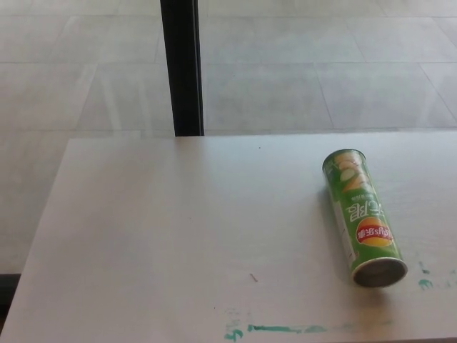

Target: Use the right hand as a fist to push the chips tray inside its container kept in the middle of the desk

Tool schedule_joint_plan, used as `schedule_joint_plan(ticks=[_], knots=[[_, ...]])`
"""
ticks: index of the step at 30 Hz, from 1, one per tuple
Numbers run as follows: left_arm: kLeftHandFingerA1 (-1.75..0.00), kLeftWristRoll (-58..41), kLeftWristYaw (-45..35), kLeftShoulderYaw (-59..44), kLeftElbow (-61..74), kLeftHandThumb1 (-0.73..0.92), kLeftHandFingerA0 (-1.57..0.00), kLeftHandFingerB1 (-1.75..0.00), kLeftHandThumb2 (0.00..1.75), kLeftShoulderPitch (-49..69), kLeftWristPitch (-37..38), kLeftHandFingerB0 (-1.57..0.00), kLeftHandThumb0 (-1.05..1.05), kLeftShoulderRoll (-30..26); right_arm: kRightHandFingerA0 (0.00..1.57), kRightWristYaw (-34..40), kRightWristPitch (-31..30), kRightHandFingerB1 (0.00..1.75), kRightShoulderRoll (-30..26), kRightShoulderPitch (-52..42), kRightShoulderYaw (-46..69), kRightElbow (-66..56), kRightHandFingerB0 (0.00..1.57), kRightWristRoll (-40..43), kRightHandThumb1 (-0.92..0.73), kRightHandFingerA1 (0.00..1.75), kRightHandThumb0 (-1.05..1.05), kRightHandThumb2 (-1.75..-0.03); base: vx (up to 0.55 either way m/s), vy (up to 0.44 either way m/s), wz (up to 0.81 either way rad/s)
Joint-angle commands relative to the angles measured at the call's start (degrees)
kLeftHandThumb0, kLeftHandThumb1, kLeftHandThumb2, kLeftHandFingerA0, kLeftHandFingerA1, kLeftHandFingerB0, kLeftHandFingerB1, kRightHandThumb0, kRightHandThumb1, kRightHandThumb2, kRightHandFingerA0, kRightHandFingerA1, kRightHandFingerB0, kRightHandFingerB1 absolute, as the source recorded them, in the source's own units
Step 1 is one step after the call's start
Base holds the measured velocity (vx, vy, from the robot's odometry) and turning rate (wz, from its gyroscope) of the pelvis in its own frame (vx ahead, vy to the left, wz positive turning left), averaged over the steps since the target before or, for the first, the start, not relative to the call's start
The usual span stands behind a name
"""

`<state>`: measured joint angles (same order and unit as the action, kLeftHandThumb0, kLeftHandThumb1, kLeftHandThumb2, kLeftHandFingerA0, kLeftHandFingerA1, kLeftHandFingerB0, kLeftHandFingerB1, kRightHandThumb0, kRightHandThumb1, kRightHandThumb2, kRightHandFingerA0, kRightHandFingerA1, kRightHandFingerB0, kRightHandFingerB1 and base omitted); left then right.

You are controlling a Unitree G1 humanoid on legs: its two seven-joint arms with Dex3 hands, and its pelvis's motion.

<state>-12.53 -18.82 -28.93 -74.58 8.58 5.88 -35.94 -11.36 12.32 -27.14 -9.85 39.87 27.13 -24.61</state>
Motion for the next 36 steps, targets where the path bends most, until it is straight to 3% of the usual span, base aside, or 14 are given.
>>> schedule_joint_plan(ticks=[1, 15, 16, 17, 18, 19, 21, 22, 24, 25, 27, 33, 34, 36], knots=[[-0.59, -1.3, 1.4, -1.3, -0.6, 0.69, -0.53, -0.43, 0.61, 1.0, -0.3, -0.44, -0.60, 0.0, 0.78, 17.3, 3.0, 0.43, 4.2, 5.6, 10.7, 23.3, 0.38, 16.6, -0.68, 0.82, -0.52, -0.60, 0.00, 0.000, 0.00], [-0.56, -1.0, 1.1, -1.0, -0.6, 0.71, -0.53, -0.43, 0.61, 1.0, -0.4, -0.44, -0.57, 0.1, 0.68, 11.7, -0.9, 0.39, 8.4, 5.8, 9.9, 29.6, 0.38, 18.8, -0.75, 0.67, -0.55, -0.63, 0.00, 0.000, 0.00], [-0.57, -0.9, 1.0, -1.0, -0.6, 0.72, -0.53, -0.43, 0.61, 1.0, -0.4, -0.44, -0.58, 0.1, 0.63, 10.9, 0.3, 0.53, 8.6, 5.3, 9.4, 29.6, 0.32, 19.0, -0.61, 0.74, -0.61, -0.94, 0.00, 0.000, 0.00], [-0.55, -0.9, 1.0, -1.1, -0.5, 0.72, -0.52, -0.42, 0.61, 1.0, -0.4, -0.43, -0.58, 0.1, 0.67, 10.7, 0.6, 0.40, 8.6, 5.5, 9.2, 29.8, 0.40, 19.4, -0.74, 0.73, -0.59, -0.61, 0.00, 0.000, 0.00], [-0.55, -0.9, 1.0, -1.1, -0.5, 0.71, -0.53, -0.42, 0.61, 1.1, -0.3, -0.44, -0.58, 0.1, 0.63, 10.8, 0.9, 0.53, 8.8, 5.7, 8.7, 29.8, 0.31, 19.6, -0.60, 0.73, -0.60, -0.97, 0.00, 0.000, 0.00], [-0.56, -0.9, 0.8, -1.1, -0.4, 0.70, -0.52, -0.42, 0.61, 1.3, 0.1, -0.44, -0.61, 0.2, 0.65, 11.0, 1.0, 0.38, 8.9, 5.6, 8.2, 29.9, 0.39, 19.7, -0.75, 0.66, -0.58, -0.62, 0.00, 0.000, 0.00], [-0.55, -0.1, 0.6, -0.5, -0.1, 0.71, -0.51, -0.41, 0.61, 1.7, 0.6, -0.43, -0.61, 0.0, 0.63, 11.6, 1.8, 0.53, 8.7, 5.2, 6.9, 30.9, 0.32, 19.7, -0.61, 0.73, -0.58, -0.96, 0.00, 0.000, 0.00], [-0.56, -0.1, 0.6, -0.5, -0.1, 0.71, -0.51, -0.42, 0.61, 1.8, 0.7, -0.43, -0.60, 0.0, 0.64, 11.3, 2.3, 0.39, 8.8, 4.9, 6.7, 31.3, 0.39, 20.5, -0.76, 0.71, -0.55, -0.62, 0.00, 0.000, 0.00], [-0.59, -0.4, 0.6, -0.9, -0.2, 0.71, -0.52, -0.44, 0.61, 1.8, 0.4, -0.45, -0.59, 0.0, 0.66, 12.2, 1.5, 0.42, 8.9, 4.8, 5.8, 31.7, 0.41, 21.4, -0.76, 0.73, -0.57, -0.62, 0.00, 0.000, 0.00], [-0.63, -0.1, 0.4, -0.5, -0.1, 0.72, -0.52, -0.44, 0.61, 2.0, 0.9, -0.44, -0.61, 0.0, 0.67, 11.4, -0.5, 0.55, 9.2, 4.7, 5.9, 30.8, 0.34, 22.9, -0.62, 0.83, -0.57, -0.96, 0.00, 0.000, 0.00], [-0.62, 0.4, -0.1, 0.2, 0.4, 0.74, -0.49, -0.42, 0.62, 2.3, 1.2, -0.41, -0.62, -0.1, 0.68, 11.4, -3.1, 0.42, 9.0, 5.1, 5.5, 30.8, 0.40, 24.2, -0.77, 0.81, -0.54, -0.63, 0.00, 0.000, 0.00], [-0.54, 0.6, 1.5, 0.7, -0.1, 0.74, -0.53, -0.41, 0.62, 0.5, 0.3, -0.42, -0.62, 0.1, 0.72, 12.2, -3.5, 0.44, 9.0, 6.4, 4.9, 33.0, 0.44, 27.5, -0.76, 0.77, -0.49, -0.63, 0.00, 0.000, 0.00], [-0.57, 1.5, 2.0, 1.7, -0.1, 0.75, -0.53, -0.41, 0.62, 0.5, 0.8, -0.43, -0.62, 0.0, 0.69, 11.7, -3.9, 0.56, 8.8, 6.7, 5.0, 33.6, 0.37, 28.8, -0.61, 0.81, -0.52, -0.93, 0.00, 0.000, 0.00], [-0.57, 1.2, 1.6, 1.8, -0.2, 0.76, -0.52, -0.41, 0.62, 0.5, 0.9, -0.41, -0.62, 0.0, 0.70, 12.0, -3.4, 0.43, 8.0, 6.2, 2.6, 34.0, 0.42, 27.2, -0.78, 0.75, -0.51, -0.63, 0.00, 0.000, 0.00]])
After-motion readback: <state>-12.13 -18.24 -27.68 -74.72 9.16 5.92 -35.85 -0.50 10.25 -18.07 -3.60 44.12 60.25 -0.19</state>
